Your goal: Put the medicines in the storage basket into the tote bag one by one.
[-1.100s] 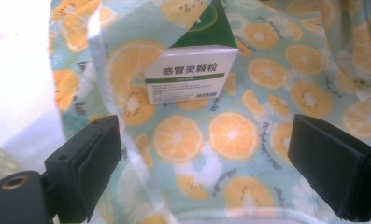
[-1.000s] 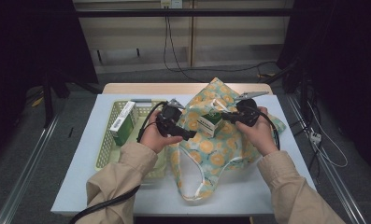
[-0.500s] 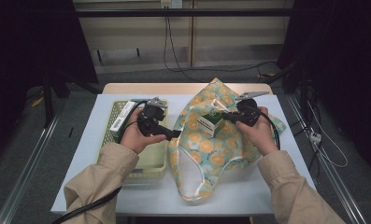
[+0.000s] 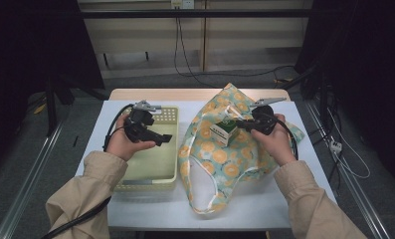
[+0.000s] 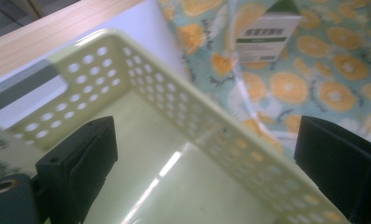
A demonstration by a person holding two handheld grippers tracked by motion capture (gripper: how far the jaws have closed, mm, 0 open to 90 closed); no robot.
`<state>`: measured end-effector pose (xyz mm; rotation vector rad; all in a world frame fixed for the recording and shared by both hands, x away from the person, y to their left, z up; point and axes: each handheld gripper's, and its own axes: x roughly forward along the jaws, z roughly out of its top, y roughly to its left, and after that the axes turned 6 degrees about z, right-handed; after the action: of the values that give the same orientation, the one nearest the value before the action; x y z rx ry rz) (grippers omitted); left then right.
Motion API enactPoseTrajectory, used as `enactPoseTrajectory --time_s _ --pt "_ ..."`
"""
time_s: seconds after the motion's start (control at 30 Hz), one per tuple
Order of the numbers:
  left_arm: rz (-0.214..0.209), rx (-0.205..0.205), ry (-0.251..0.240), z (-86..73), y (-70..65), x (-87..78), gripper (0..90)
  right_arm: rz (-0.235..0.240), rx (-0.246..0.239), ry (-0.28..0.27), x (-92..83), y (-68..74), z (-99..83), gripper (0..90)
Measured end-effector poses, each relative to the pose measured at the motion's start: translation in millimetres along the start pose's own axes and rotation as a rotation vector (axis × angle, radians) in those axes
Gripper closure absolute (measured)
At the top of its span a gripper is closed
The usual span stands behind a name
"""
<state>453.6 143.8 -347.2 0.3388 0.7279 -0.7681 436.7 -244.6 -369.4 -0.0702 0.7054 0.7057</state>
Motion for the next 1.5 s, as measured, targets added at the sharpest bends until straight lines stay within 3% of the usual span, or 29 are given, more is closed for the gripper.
enactPoseTrajectory --time_s 0.17,0.3,0.37,0.77,0.87,0.93,1.03,1.07,1.17,1.23,1.27,1.3,1.4,1.5 --pt "0.040 -0.027 0.008 -10.1 20.0 -7.7 6.2 0.001 0.002 0.000 0.2 0.6 -0.1 89.9" --pt "0.087 -0.071 0.003 -19.3 34.5 -11.0 7.7 0.000 0.002 0.001 0.0 0.7 -0.4 89.9" --pt "0.088 -0.091 -0.005 -22.5 40.2 -12.0 8.1 0.001 0.002 0.002 0.3 0.5 -0.7 89.9" --pt "0.185 -0.140 0.034 -43.8 68.2 -7.6 15.6 -0.001 -0.001 0.004 -0.8 -0.2 -1.0 89.9" --pt "0.190 -0.132 0.069 -49.8 68.3 -3.3 25.2 -0.003 -0.003 0.006 -1.0 -0.7 -0.8 89.9" --pt "0.188 -0.159 0.088 -52.4 67.6 -0.1 30.0 -0.003 -0.003 0.005 -1.0 -1.1 -0.8 89.9" --pt "0.212 -0.147 0.125 -55.4 66.0 3.7 39.3 -0.004 0.001 0.003 -1.1 -1.7 -1.4 89.9" --pt "0.213 -0.143 0.132 -56.4 65.3 4.6 46.4 -0.004 0.001 0.004 -1.2 -1.8 -1.8 89.9" --pt "0.184 -0.185 0.132 -58.6 63.4 7.3 60.9 -0.006 0.004 0.003 -1.7 -3.1 -3.5 89.9" --pt "0.185 -0.180 0.140 -57.2 62.5 6.7 62.1 -0.008 0.005 0.001 -2.3 -4.7 -4.5 89.9" --pt "0.171 -0.193 0.131 -56.5 61.1 7.0 62.2 -0.011 0.009 0.000 -2.7 -5.1 -4.9 89.9" --pt "0.160 -0.181 0.133 -55.1 60.6 5.9 62.3 -0.010 0.009 -0.001 -3.1 -5.6 -5.1 89.9" --pt "0.131 -0.223 0.088 -50.3 58.1 0.5 62.5 -0.010 0.011 -0.005 -4.0 -6.1 -5.3 89.9" --pt "0.122 -0.196 0.065 -40.3 52.1 -6.7 62.5 -0.009 0.010 -0.004 -4.5 -6.4 -5.4 89.9"
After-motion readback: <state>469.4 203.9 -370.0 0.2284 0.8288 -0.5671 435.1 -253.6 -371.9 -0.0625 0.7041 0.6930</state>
